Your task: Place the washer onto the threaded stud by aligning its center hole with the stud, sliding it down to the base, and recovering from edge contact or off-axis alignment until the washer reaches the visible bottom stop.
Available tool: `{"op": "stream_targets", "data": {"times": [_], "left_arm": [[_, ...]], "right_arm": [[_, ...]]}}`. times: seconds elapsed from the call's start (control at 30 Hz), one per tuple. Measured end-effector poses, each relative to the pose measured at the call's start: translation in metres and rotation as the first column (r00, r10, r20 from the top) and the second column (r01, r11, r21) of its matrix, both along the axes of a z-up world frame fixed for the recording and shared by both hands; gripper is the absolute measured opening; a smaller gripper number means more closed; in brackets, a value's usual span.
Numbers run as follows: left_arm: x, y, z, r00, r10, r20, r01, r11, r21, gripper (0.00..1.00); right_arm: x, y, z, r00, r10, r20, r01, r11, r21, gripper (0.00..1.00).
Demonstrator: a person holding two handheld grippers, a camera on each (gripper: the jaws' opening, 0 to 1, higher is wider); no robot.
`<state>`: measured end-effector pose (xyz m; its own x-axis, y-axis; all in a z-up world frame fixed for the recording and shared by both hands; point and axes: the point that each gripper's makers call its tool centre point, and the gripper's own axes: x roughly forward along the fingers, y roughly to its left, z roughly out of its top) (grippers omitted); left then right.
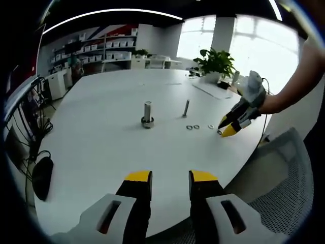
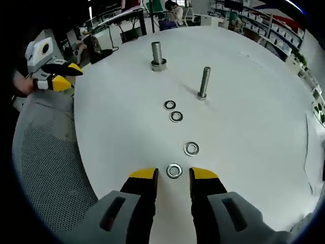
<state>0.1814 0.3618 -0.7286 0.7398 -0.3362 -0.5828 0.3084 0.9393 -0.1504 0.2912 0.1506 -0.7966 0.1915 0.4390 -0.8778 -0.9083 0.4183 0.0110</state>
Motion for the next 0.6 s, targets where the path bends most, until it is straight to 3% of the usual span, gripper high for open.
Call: {"op": "stream_targets", "data": {"times": [0.2,0.37,0.5,0.6], "left_arm": [[0.001,0.0012,0.0017,1.0,0.008,0.011,-0.008,1.0,-0.001,0.27],[0.0014,0.0014,0.0036,1.0,0.009,0.023,-0.009,1.0,0.003,0.27],[0.0014,0.0015,0.0043,1.0,0.012,0.025,-0.012,1.0,-0.001,0.27],[0.0014,0.0013,0.0046,1.0,0.011,0.027,-0.011,1.0,-0.001,0.27]], "right_arm": [[-0.0072,-0.0016,-0.0013,0.983,0.182,0.007,-0.181,0.981,-0.062,0.21],[-0.007,0.0011,-0.0015,0.969,0.246,-0.032,-0.248,0.962,-0.112,0.21],[-0.0075,0.0016,-0.0028,0.942,0.332,-0.052,-0.336,0.924,-0.181,0.21],[-0.0075,0.0033,-0.0033,0.943,0.326,-0.072,-0.334,0.918,-0.213,0.21]]}}
